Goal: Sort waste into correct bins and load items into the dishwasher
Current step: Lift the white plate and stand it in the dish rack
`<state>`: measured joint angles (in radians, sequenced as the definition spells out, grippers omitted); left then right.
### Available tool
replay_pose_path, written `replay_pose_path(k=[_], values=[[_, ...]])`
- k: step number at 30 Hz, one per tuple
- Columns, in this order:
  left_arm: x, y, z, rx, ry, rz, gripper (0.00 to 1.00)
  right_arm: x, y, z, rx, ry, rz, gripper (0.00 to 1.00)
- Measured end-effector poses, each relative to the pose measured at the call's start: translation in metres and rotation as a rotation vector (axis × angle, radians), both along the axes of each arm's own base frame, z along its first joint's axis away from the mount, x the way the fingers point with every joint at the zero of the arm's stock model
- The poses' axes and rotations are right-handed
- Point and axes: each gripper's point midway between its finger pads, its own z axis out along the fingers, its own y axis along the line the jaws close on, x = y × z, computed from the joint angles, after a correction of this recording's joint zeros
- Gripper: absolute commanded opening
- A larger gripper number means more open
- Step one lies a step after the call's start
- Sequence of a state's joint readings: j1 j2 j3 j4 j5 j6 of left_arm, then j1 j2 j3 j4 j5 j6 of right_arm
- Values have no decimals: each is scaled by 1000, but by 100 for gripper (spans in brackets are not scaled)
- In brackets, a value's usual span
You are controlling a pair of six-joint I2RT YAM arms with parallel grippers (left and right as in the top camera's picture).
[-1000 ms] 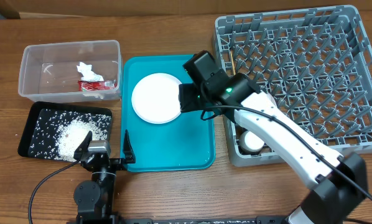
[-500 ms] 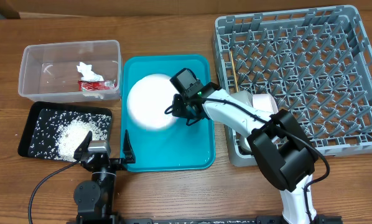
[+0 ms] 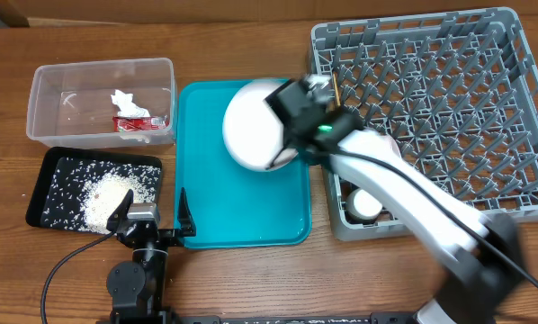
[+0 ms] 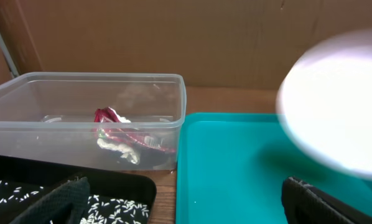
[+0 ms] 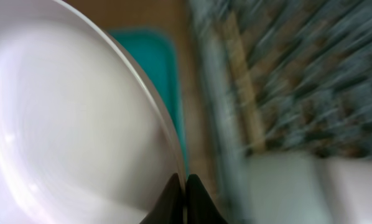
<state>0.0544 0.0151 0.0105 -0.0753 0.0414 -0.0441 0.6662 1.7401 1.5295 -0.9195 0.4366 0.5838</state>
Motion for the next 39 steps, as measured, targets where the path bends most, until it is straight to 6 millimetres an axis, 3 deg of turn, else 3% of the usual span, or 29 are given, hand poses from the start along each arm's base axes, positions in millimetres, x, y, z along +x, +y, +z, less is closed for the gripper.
replay_pose_path(k=[5, 7, 9, 12, 17, 23, 28, 29, 32, 34, 36, 39], values=[[0, 0, 0, 0, 0, 0, 100, -4, -84, 121, -180, -327, -167, 4], [0, 0, 0, 0, 0, 0, 100, -7, -117, 149, -290, -401, -244, 4], [0, 0, 0, 0, 0, 0, 100, -7, -144, 160, -422, -410, -288, 4], [0, 0, 0, 0, 0, 0, 100, 3, -172, 150, -600, -338, -305, 4], [0, 0, 0, 0, 0, 0, 100, 31, -201, 110, -777, -187, -311, 4], [0, 0, 0, 0, 0, 0, 100, 49, -218, 72, -847, -79, -308, 4], [0, 0, 0, 0, 0, 0, 100, 56, -214, 53, -826, -41, -267, 4], [0, 0, 0, 0, 0, 0, 100, 56, -213, 52, -821, -38, -261, 8], [0, 0, 0, 0, 0, 0, 100, 57, -210, 51, -811, -41, -255, 45], [0, 0, 0, 0, -1, 0, 100, 55, -207, 50, -820, -30, -238, 56], [0, 0, 0, 0, 0, 0, 100, 52, -201, 49, -828, -26, -223, 63], [0, 0, 0, 0, 0, 0, 100, 49, -185, 50, -831, -41, -196, 64]])
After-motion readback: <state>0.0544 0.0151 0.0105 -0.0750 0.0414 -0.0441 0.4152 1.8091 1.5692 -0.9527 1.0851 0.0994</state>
